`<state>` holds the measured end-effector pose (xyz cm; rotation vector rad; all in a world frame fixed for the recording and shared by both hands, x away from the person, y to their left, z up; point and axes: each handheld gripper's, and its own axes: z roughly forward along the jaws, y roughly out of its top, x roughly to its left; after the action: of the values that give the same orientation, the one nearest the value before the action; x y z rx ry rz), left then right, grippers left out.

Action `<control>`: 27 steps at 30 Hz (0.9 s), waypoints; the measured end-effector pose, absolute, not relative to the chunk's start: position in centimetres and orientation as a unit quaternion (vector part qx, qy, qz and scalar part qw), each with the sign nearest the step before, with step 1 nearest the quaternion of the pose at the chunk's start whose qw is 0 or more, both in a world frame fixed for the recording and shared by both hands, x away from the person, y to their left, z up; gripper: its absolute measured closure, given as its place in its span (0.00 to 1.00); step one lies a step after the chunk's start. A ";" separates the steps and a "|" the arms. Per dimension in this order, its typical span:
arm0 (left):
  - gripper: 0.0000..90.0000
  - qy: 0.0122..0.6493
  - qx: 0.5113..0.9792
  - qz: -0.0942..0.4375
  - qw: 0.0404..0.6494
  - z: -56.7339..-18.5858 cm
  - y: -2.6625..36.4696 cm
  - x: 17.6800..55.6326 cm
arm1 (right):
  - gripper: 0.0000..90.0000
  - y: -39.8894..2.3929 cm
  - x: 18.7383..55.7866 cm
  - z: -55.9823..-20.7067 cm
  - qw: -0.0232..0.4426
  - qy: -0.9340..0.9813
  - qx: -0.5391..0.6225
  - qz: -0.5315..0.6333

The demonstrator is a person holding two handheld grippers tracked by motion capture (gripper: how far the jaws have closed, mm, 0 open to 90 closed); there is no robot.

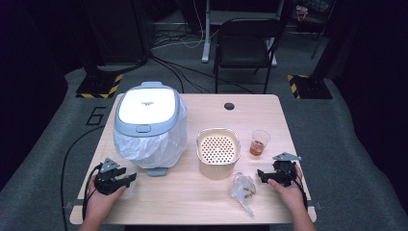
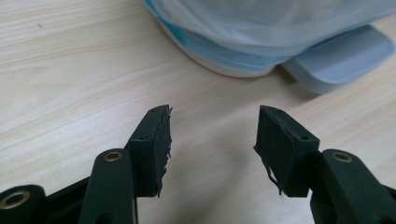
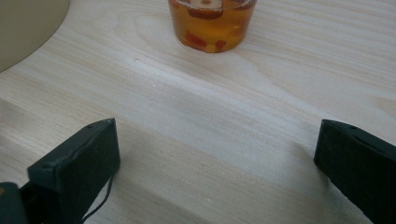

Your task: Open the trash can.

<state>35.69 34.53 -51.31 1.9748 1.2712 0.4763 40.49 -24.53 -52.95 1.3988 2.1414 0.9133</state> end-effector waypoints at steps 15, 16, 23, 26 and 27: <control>0.49 0.397 0.810 0.160 0.400 -48.9 31.3 33.6 | 0.00 -24.5 40.5 -52.9 0.211 0.771 0.503 0.329; 0.49 0.398 0.806 0.160 0.408 -48.9 31.1 33.5 | 0.00 -24.5 40.5 -52.9 0.211 0.771 0.504 0.329; 0.45 0.388 0.803 0.151 0.426 -48.7 29.7 33.0 | 0.00 -24.5 40.5 -52.9 0.210 0.770 0.505 0.328; 0.46 0.386 0.805 0.145 0.427 -48.7 29.4 33.0 | 0.00 -24.5 40.5 -52.9 0.210 0.770 0.505 0.328; 0.46 0.385 0.804 0.145 0.429 -48.7 29.2 33.1 | 0.00 -24.5 40.5 -52.9 0.211 0.771 0.504 0.328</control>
<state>33.06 29.25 -48.74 2.0075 0.9605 0.3608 40.48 -24.52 -52.94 1.3998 2.1415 0.9117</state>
